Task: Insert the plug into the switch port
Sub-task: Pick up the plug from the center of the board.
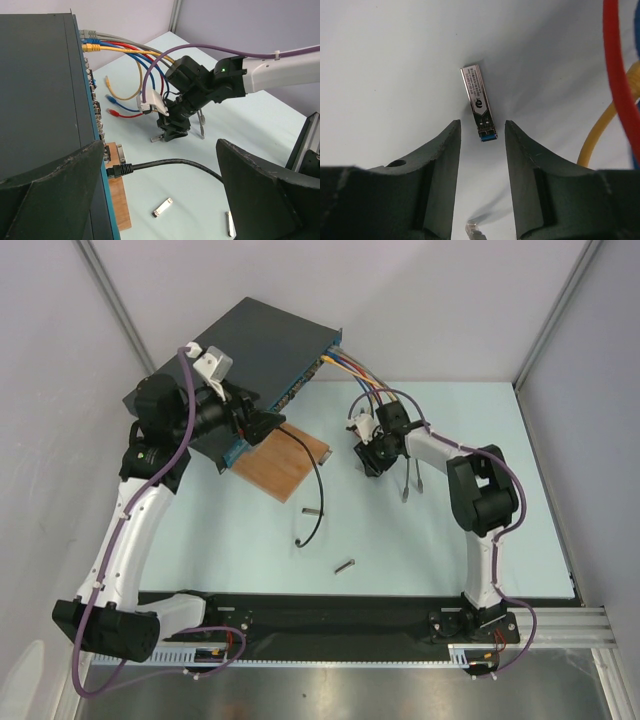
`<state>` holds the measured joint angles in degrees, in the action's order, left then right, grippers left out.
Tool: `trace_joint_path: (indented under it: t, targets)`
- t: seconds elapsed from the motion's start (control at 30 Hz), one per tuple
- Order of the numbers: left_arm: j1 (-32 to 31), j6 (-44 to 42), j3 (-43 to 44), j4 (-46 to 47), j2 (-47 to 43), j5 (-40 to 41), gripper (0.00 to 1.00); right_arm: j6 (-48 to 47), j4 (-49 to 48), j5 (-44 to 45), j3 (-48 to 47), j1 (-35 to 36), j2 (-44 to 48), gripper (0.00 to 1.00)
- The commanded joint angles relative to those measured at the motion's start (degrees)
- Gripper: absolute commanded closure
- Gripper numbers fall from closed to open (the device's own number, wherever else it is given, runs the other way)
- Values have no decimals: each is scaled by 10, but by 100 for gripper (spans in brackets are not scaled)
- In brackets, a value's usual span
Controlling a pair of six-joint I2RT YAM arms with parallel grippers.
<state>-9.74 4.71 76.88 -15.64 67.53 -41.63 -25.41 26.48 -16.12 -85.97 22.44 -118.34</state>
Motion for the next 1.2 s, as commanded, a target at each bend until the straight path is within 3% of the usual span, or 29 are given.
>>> trace_joint_path:
  t: [0.0,0.27,0.43,0.63,0.8,0.93,1.03,1.17]
  targets:
    - [3,0,13,5,-2,-1,0,-25,5,-2,-9,0,-14,55]
    - [3,-6,13,0,-8,3,0,-72,-44,26,81,13,15,69]
    - [3,4,18,12,-4,-5,0,-86,-28,-10,151,30,84,100]
    - [2,9,26,31,3,-37,3,-50,59,-155,136,23,205,100]
    - [-4,-36,22,24,2,-65,5,6,103,-245,77,14,275,100]
    - [-30,-110,27,-4,1,-102,7,52,129,-324,20,2,311,100]
    - [-69,-263,34,-68,-1,-127,11,78,138,-370,-30,-7,318,100]
    - [-146,-455,42,-166,0,-102,21,84,157,-415,-79,-7,307,100]
